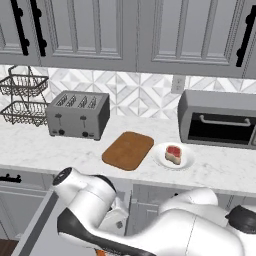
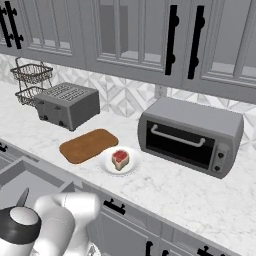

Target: Pick up the knife from the drawer and place it on the cutting board. Then place the meat from the plate to the cutting board.

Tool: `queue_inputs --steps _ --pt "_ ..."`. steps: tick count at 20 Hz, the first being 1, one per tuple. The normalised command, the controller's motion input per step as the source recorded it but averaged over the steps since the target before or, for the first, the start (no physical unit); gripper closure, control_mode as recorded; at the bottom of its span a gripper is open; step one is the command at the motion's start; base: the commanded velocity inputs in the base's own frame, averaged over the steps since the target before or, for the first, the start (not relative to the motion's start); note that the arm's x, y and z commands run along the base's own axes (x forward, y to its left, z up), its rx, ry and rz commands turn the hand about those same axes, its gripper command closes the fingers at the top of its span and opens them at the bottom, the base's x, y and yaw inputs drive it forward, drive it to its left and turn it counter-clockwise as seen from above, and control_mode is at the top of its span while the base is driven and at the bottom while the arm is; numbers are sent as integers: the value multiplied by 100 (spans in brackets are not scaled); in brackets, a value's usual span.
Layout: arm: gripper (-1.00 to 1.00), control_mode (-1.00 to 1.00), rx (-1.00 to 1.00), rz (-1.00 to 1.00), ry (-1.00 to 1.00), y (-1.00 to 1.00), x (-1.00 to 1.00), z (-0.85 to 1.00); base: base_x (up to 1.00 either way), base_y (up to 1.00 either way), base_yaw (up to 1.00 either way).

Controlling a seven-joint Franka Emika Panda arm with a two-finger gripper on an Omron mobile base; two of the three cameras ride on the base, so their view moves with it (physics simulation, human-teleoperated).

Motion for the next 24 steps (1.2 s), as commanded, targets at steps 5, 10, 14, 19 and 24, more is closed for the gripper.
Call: queue_inputs --steps 5,10,14,19,24 --pt "-100 -100 13 2 -11 -24 -1 -27 0 0 0" --pt "-100 -100 13 2 -7 -16 1 -14 0 0 0" --pt "-100 -100 12 2 3 -1 23 -7 0 0 0" --pt "-100 -100 7 8 10 1 30 -6 0 0 0" --pt "-100 -100 0 18 10 25 13 -10 0 0 0"
